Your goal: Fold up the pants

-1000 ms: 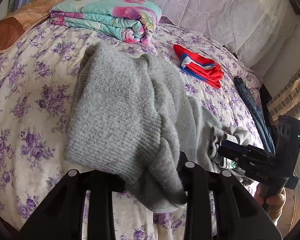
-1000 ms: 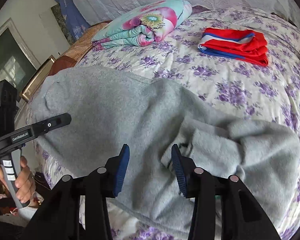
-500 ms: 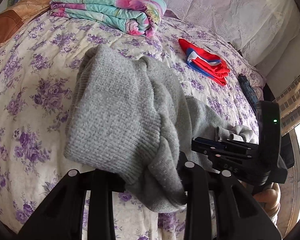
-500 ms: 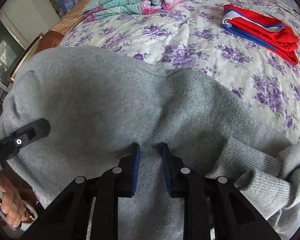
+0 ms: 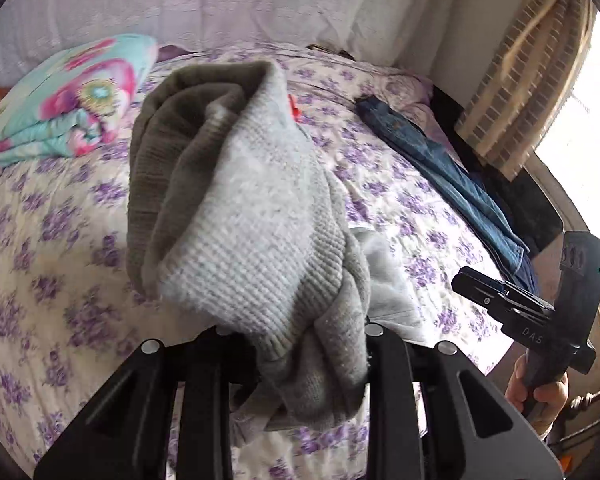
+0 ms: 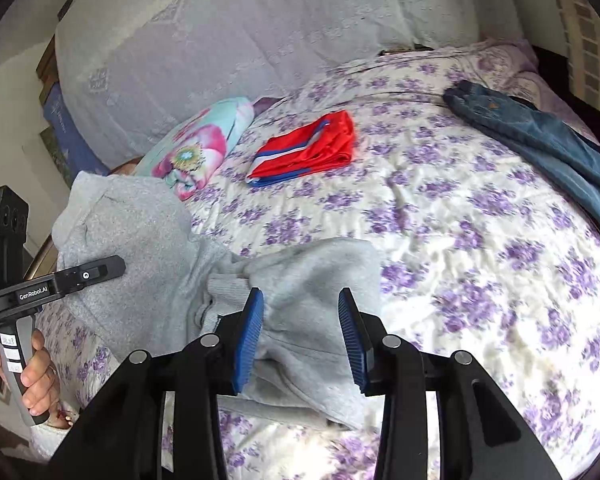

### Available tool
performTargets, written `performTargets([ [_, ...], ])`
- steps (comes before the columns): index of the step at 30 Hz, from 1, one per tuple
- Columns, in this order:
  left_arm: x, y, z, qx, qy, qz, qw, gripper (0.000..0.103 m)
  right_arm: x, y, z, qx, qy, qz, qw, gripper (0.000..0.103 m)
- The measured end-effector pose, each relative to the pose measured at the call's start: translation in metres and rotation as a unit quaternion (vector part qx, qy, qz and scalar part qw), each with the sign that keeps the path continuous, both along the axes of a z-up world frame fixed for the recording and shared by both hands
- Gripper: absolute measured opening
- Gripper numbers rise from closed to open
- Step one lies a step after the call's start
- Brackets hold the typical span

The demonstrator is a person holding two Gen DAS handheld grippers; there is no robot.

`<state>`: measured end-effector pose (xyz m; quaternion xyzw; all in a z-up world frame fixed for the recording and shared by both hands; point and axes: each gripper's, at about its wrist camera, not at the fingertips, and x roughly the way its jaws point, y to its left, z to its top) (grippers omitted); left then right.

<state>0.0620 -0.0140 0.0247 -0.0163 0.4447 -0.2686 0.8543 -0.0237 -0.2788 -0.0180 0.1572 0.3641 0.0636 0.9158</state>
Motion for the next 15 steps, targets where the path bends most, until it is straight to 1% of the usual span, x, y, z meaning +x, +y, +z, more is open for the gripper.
performTargets([
  [1, 0.002, -0.024, -0.006, 0.015, 0.006, -0.022, 0.9996, 0.023, -0.007, -0.008, -0.002, 0.001, 0.0, -0.011, 1.0, 0.039],
  [3, 0.005, -0.07, -0.027, 0.044, 0.034, -0.052, 0.997, 0.023, -0.018, -0.021, -0.009, 0.007, 0.004, -0.027, 1.0, 0.039],
  [5, 0.01, -0.105, -0.058, 0.086, 0.062, -0.069, 0.9919, 0.023, -0.026, -0.032, -0.02, 0.015, 0.011, -0.039, 0.999, 0.039],
  [6, 0.012, -0.119, -0.075, 0.11, 0.072, -0.073, 0.9887, 0.025, -0.026, -0.036, -0.026, 0.019, 0.016, -0.043, 0.999, 0.039],
  [7, 0.014, -0.128, -0.088, 0.124, 0.076, -0.078, 0.9864, 0.03, -0.026, -0.039, -0.032, 0.023, 0.023, -0.045, 0.998, 0.039],
  [8, 0.013, -0.132, -0.093, 0.126, 0.071, -0.08, 0.9863, 0.034, -0.024, -0.041, -0.039, 0.028, 0.03, -0.046, 0.998, 0.039],
  [9, 0.009, -0.135, -0.093, 0.125, 0.064, -0.084, 0.9864, 0.044, -0.023, -0.043, -0.044, 0.031, 0.037, -0.045, 0.998, 0.039],
  [10, 0.005, -0.137, -0.089, 0.122, 0.062, -0.093, 0.9862, 0.065, -0.019, -0.043, -0.048, 0.035, 0.042, -0.043, 0.998, 0.039],
  [11, 0.001, -0.137, -0.085, 0.105, 0.068, -0.108, 0.9862, 0.072, -0.016, -0.043, -0.051, 0.036, 0.045, -0.041, 0.997, 0.039],
  [12, -0.002, -0.136, -0.079, 0.088, 0.074, -0.119, 0.9862, 0.086, -0.014, -0.044, -0.053, 0.037, 0.046, -0.038, 0.998, 0.039],
  [14, -0.014, -0.129, -0.065, 0.066, 0.072, -0.133, 0.9863, 0.086, -0.011, -0.043, -0.053, 0.033, 0.045, -0.035, 0.998, 0.039],
  [15, -0.02, -0.123, -0.055, 0.048, 0.072, -0.146, 0.9855, 0.086, -0.01, -0.043, -0.051, 0.031, 0.045, -0.034, 0.998, 0.039],
])
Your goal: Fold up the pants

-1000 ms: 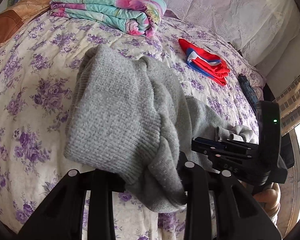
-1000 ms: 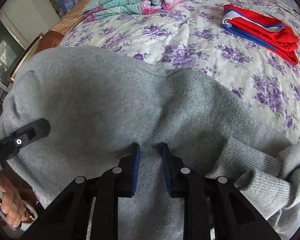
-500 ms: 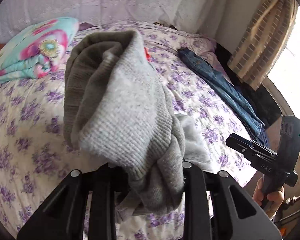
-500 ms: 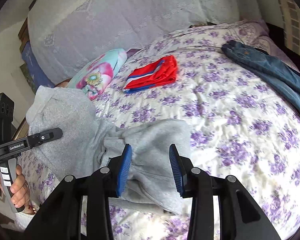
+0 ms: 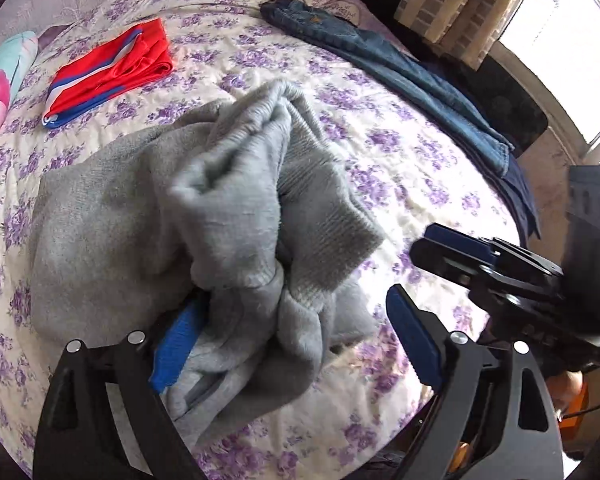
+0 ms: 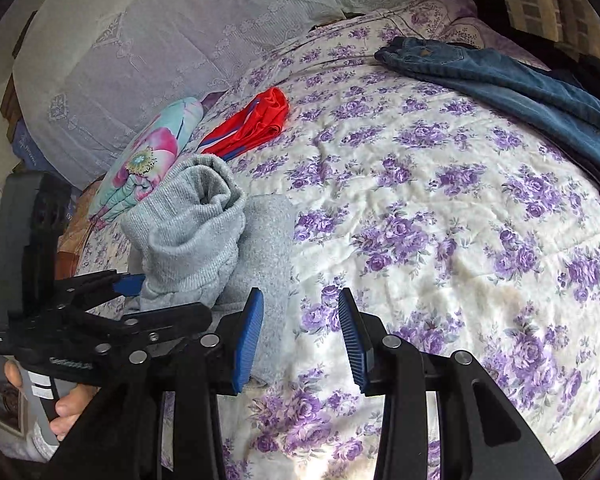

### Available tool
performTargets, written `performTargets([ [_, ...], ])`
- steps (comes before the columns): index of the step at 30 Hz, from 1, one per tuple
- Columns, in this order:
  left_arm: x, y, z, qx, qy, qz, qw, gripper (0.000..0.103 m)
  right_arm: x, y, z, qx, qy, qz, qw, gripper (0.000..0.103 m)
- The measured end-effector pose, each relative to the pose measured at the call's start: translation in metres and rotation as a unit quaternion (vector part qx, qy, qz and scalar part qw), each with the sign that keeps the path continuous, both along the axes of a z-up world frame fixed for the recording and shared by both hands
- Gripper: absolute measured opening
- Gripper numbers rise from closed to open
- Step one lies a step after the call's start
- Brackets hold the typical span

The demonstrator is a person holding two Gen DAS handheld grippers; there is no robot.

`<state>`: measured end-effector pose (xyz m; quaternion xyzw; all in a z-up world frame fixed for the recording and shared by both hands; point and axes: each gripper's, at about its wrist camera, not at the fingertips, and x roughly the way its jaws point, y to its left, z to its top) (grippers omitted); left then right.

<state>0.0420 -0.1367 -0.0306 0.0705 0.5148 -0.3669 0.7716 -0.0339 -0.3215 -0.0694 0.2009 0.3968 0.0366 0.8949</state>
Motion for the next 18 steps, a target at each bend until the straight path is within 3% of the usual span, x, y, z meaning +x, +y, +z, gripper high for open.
performTargets([
  [3, -0.007, 0.025, 0.026, -0.048, -0.003, 0.01, 0.9988, 0.087, 0.002, 0.003, 0.005, -0.005, -0.005, 0.007, 1.0, 0.039],
  [6, 0.008, 0.046, 0.031, -0.021, -0.031, 0.07, 0.9969, 0.083, 0.003, 0.014, 0.025, -0.006, -0.028, 0.028, 0.999, 0.039],
  [8, 0.029, 0.057, 0.02, -0.022, -0.001, 0.095, 0.9952, 0.058, 0.003, 0.027, 0.044, -0.005, -0.053, 0.057, 0.997, 0.039],
  [10, 0.048, 0.062, 0.003, -0.022, 0.032, 0.112, 0.9929, 0.018, 0.005, 0.045, 0.066, -0.009, -0.077, 0.089, 0.993, 0.039],
  [12, 0.058, 0.063, -0.015, -0.017, 0.064, 0.119, 0.9907, 0.005, 0.012, 0.063, 0.087, -0.017, -0.1, 0.116, 0.988, 0.039],
  [15, 0.051, 0.058, -0.032, -0.017, 0.08, 0.108, 0.9908, 0.005, 0.035, 0.089, 0.108, -0.054, -0.111, 0.145, 0.982, 0.039],
  [18, 0.038, 0.055, -0.032, -0.011, 0.06, 0.103, 0.9928, 0.005, 0.062, 0.104, 0.095, -0.077, -0.065, 0.163, 0.981, 0.039],
])
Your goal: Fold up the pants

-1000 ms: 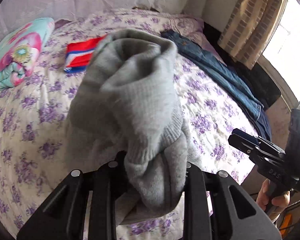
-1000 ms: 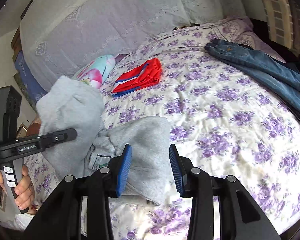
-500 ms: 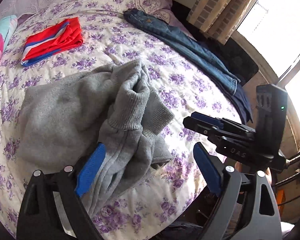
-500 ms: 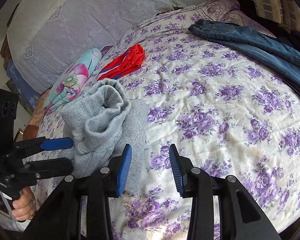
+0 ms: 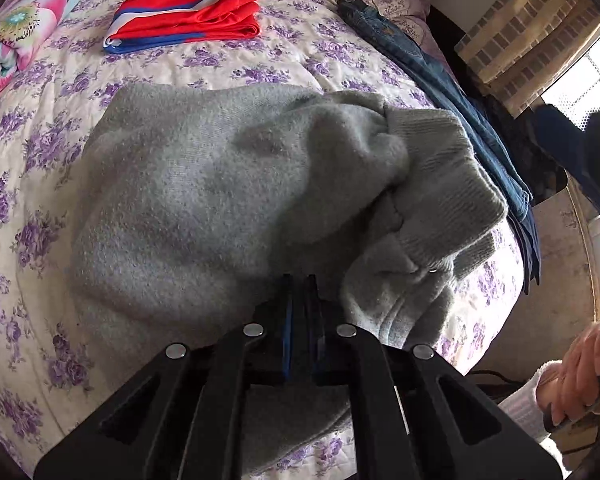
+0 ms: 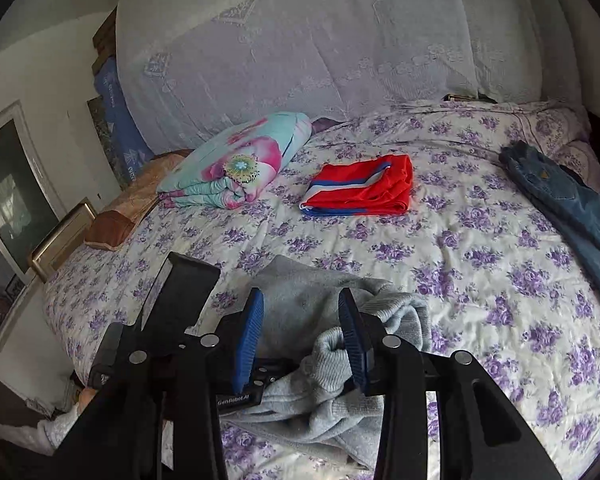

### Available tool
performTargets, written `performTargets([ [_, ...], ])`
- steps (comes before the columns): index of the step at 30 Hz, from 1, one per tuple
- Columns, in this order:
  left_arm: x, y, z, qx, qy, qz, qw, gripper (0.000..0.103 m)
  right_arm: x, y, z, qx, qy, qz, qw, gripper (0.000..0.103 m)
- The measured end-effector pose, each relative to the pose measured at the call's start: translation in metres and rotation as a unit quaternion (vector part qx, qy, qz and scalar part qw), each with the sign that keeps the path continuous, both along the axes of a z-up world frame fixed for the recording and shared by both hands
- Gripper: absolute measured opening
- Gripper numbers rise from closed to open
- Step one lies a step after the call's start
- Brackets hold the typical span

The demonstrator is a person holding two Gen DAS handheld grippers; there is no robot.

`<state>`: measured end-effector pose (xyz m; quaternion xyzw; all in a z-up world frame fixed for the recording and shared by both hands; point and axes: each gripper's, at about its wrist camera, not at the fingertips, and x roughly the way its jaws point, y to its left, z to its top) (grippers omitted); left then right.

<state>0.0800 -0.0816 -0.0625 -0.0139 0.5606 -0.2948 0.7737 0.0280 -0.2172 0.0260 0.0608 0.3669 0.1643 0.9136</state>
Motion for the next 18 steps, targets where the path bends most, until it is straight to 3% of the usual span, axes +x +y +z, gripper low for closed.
performTargets([
  [4, 0.001, 0.006, -0.003, -0.011, 0.009, -0.003, 0.9999, 0.005, -0.001, -0.005, -0.037, -0.09, 0.043, -0.045, 0.994, 0.039],
  [7, 0.008, 0.011, -0.009, -0.031, 0.025, -0.005, 0.9992, 0.005, -0.007, -0.033, -0.064, -0.065, 0.082, -0.06, 0.993, 0.039],
  [12, 0.017, 0.001, -0.018, -0.033, 0.021, -0.004, 0.9992, 0.005, 0.009, -0.04, -0.106, -0.085, 0.118, -0.073, 0.987, 0.042],
  [15, 0.012, 0.0, -0.014, -0.031, 0.017, -0.001, 0.9994, 0.005, 0.012, -0.035, -0.099, -0.101, 0.126, -0.066, 0.985, 0.042],
  [18, -0.008, 0.008, 0.001, -0.055, 0.016, -0.02, 0.9982, 0.005, 0.008, -0.03, -0.069, -0.119, 0.121, -0.051, 0.984, 0.043],
])
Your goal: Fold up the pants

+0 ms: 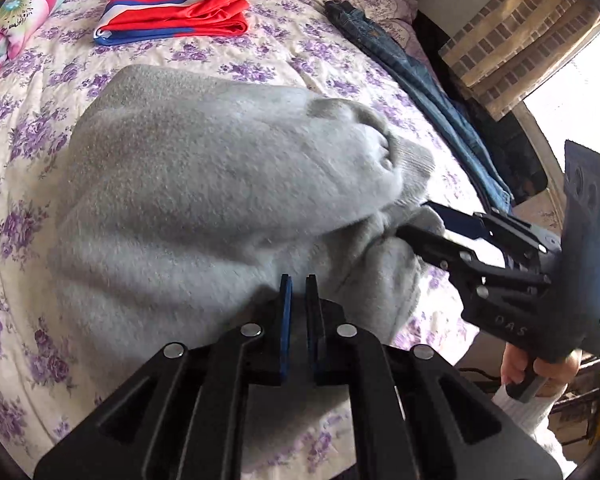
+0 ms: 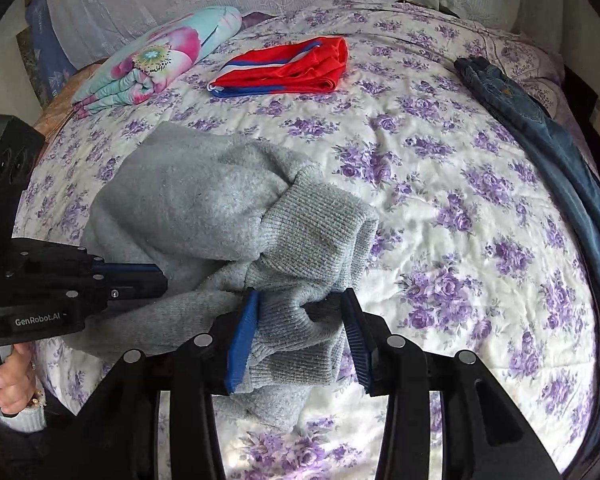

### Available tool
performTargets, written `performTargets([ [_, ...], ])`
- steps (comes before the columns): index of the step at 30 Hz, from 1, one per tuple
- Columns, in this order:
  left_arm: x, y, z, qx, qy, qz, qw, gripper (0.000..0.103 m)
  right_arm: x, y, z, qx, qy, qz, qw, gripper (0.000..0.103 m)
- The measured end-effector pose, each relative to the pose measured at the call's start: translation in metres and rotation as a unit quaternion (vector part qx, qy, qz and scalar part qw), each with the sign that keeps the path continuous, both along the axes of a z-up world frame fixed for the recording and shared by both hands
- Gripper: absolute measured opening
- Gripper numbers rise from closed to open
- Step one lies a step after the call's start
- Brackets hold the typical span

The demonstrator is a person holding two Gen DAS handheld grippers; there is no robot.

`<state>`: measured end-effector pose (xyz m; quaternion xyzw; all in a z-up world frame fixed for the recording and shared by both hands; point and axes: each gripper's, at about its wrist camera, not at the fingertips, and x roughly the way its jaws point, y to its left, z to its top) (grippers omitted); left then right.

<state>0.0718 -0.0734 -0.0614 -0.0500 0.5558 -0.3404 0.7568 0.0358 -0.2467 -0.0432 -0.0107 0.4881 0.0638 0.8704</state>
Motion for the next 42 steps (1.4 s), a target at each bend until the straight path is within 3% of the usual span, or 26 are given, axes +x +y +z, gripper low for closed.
performTargets([
  [2, -0.017, 0.007, 0.01, -0.019, -0.013, -0.009, 0.9997, 0.005, -0.001, 0.006, 0.029, -0.001, -0.025, 0.015, 1.0, 0.044],
  [5, -0.036, 0.005, 0.01, -0.005, -0.035, -0.005, 0.9994, 0.005, 0.014, 0.028, 0.066, 0.008, -0.063, 0.065, 0.996, 0.064],
  [8, -0.048, -0.012, -0.002, 0.04, -0.052, -0.011, 0.9978, 0.005, 0.059, 0.067, 0.07, 0.034, -0.03, 0.139, 0.989, 0.064],
  [11, -0.061, -0.022, -0.002, 0.074, -0.09, -0.013, 0.9931, 0.005, 0.109, 0.111, 0.053, 0.046, 0.049, 0.184, 0.981, 0.064],
  [15, -0.062, -0.018, -0.002, 0.077, -0.094, -0.013, 0.9925, 0.005, 0.144, 0.16, 0.024, -0.058, 0.102, 0.215, 0.97, 0.064],
  [19, -0.059, -0.019, -0.009, 0.079, -0.086, -0.018, 0.9929, 0.005, 0.166, 0.172, -0.013, -0.116, 0.151, 0.206, 0.96, 0.063],
  [21, -0.057, -0.019, -0.015, 0.081, -0.082, -0.02, 0.9931, 0.005, 0.171, 0.172, -0.037, -0.133, 0.173, 0.206, 0.954, 0.052],
  [24, -0.049, -0.018, -0.024, 0.075, -0.065, -0.014, 0.995, 0.005, 0.177, 0.17, -0.065, -0.13, 0.191, 0.185, 0.955, 0.051],
  [26, -0.046, -0.016, -0.026, 0.07, -0.06, -0.013, 0.9957, 0.005, 0.178, 0.168, -0.064, -0.121, 0.192, 0.178, 0.958, 0.051],
  [30, -0.047, 0.001, -0.011, 0.036, -0.053, -0.017, 0.9978, 0.009, 0.171, 0.158, -0.04, -0.089, 0.169, 0.17, 0.967, 0.05],
  [32, -0.049, 0.027, 0.006, 0.004, -0.059, -0.003, 0.9982, 0.034, 0.158, 0.144, -0.008, -0.042, 0.134, 0.161, 0.977, 0.05],
  [33, -0.049, 0.044, 0.015, -0.005, -0.071, 0.019, 0.9973, 0.061, 0.147, 0.134, 0.011, -0.019, 0.107, 0.157, 0.982, 0.053],
  [34, -0.049, 0.062, 0.022, -0.009, -0.086, 0.05, 0.9951, 0.074, 0.135, 0.122, 0.029, -0.004, 0.079, 0.149, 0.986, 0.059],
  [35, -0.047, 0.079, 0.027, -0.007, -0.094, 0.077, 0.9926, 0.075, 0.118, 0.109, 0.045, 0.008, 0.046, 0.135, 0.99, 0.066],
  [37, -0.035, 0.108, 0.023, 0.0, -0.074, 0.119, 0.9901, 0.077, 0.087, 0.082, 0.065, 0.025, -0.011, 0.099, 0.995, 0.085],
  [39, -0.017, 0.126, 0.005, -0.002, -0.03, 0.146, 0.9889, 0.077, 0.061, 0.056, 0.067, 0.031, -0.04, 0.059, 0.997, 0.086],
  [42, 0.004, 0.131, -0.031, 0.004, 0.037, 0.159, 0.9867, 0.076, 0.028, 0.029, 0.046, 0.029, -0.046, 0.008, 0.998, 0.086],
])
